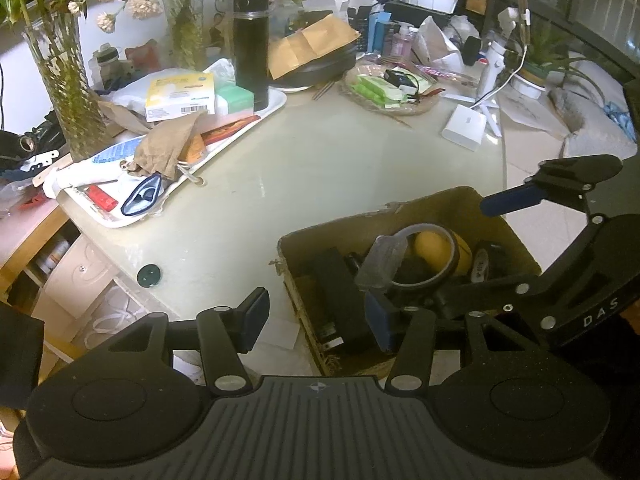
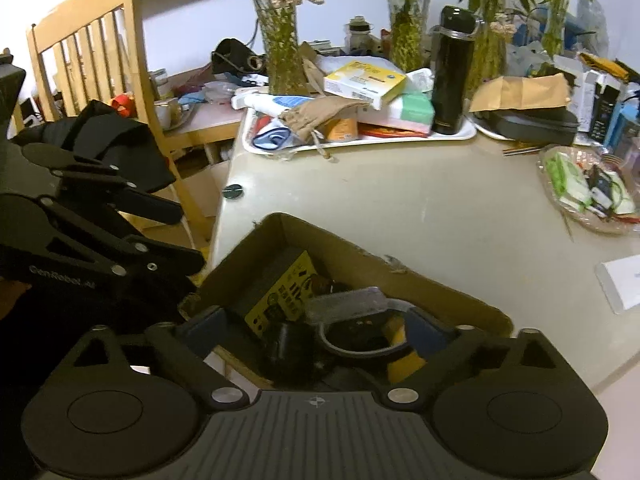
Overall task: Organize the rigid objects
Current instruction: 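Lower the clear case and black cylinder into the box and open both tools, then withdraw both tools up and away from the box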
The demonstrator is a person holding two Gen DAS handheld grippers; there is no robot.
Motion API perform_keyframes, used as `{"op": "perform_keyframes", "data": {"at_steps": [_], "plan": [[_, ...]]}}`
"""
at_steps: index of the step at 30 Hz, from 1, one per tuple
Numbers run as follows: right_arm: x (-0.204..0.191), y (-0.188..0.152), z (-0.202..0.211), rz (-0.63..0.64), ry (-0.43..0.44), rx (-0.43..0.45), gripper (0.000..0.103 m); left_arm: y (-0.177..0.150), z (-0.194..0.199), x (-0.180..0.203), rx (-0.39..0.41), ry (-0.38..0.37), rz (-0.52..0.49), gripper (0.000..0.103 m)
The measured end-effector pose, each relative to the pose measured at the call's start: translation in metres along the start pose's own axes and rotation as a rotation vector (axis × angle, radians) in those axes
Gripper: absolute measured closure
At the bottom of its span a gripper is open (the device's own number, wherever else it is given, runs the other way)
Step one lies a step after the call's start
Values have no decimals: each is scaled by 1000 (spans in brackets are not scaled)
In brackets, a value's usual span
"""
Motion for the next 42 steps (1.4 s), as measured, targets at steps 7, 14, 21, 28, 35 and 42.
{"op": "perform_keyframes", "data": {"at_steps": [7, 14, 21, 28, 35, 42], "plan": [[25, -13, 3, -32, -120, -14, 0, 1, 1, 0, 8, 19, 5, 48], [55, -25, 10, -148, -240, -26, 0, 10, 9, 3, 72, 77, -14, 24], [72, -35, 20, -233, -314, -23, 0, 17, 21, 4, 186, 138, -17, 10], [70, -46, 23, -224, -348, -9, 0, 11, 24, 11, 213, 143, -22, 0], [66, -63, 26, -247, -351, -69, 0, -14, 9, 10, 99, 122, 15, 0], [58, -79, 27, -268, -345, -126, 0, -29, 0, 9, 17, 111, 48, 0]]}}
Point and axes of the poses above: each gripper's, at about its wrist camera, not at the fingertips, and z roughly against the way its jaws point, x to its right, y to its top, the point moved 9 cm from there along -z, roughly the way its jaws point, and after that the axes turned 14 degrees about -y, right-handed, at the moved point
